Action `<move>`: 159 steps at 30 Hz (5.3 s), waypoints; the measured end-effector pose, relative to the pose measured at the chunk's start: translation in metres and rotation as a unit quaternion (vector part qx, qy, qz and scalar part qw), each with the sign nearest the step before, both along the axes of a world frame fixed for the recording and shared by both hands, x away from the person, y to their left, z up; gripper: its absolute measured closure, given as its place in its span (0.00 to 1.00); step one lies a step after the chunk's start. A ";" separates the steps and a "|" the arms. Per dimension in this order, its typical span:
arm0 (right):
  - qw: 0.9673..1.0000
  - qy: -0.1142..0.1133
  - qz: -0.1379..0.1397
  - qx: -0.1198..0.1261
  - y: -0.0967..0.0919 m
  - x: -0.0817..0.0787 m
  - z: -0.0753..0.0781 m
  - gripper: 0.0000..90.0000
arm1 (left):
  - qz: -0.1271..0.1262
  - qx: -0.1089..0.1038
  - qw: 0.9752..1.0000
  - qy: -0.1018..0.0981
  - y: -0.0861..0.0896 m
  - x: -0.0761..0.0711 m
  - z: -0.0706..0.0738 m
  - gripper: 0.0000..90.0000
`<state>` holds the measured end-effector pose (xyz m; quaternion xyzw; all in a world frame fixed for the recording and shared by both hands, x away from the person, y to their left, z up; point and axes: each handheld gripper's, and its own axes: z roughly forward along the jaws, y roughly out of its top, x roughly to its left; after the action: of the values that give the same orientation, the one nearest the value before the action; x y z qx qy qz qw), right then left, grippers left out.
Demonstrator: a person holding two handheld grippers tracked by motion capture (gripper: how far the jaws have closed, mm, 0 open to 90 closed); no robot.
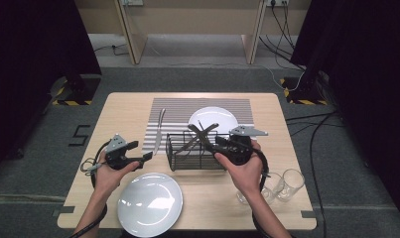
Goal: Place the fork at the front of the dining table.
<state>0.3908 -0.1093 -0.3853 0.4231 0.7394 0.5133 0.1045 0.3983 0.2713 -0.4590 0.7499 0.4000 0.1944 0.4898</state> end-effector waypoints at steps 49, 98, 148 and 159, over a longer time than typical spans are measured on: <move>0.992 -0.075 -0.045 -0.091 0.036 -0.008 -0.010 0.82 | -0.010 0.004 1.000 0.003 -0.001 0.001 -0.007 0.26; 0.984 -0.121 -0.086 -0.100 0.015 -0.007 -0.004 0.97 | -0.015 0.007 1.000 0.001 -0.002 0.002 -0.008 0.26; 0.987 -0.110 -0.114 -0.002 -0.019 0.000 0.026 0.97 | -0.008 0.013 1.000 -0.007 0.001 0.000 -0.004 0.26; 0.987 -0.108 -0.116 0.012 -0.024 0.002 0.031 0.97 | -0.009 0.015 1.000 -0.007 0.001 -0.001 -0.004 0.26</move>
<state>0.3933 -0.1335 -0.3545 0.4496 0.6634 0.5490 0.2373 0.3977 0.2725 -0.4626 0.7593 0.3868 0.2011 0.4831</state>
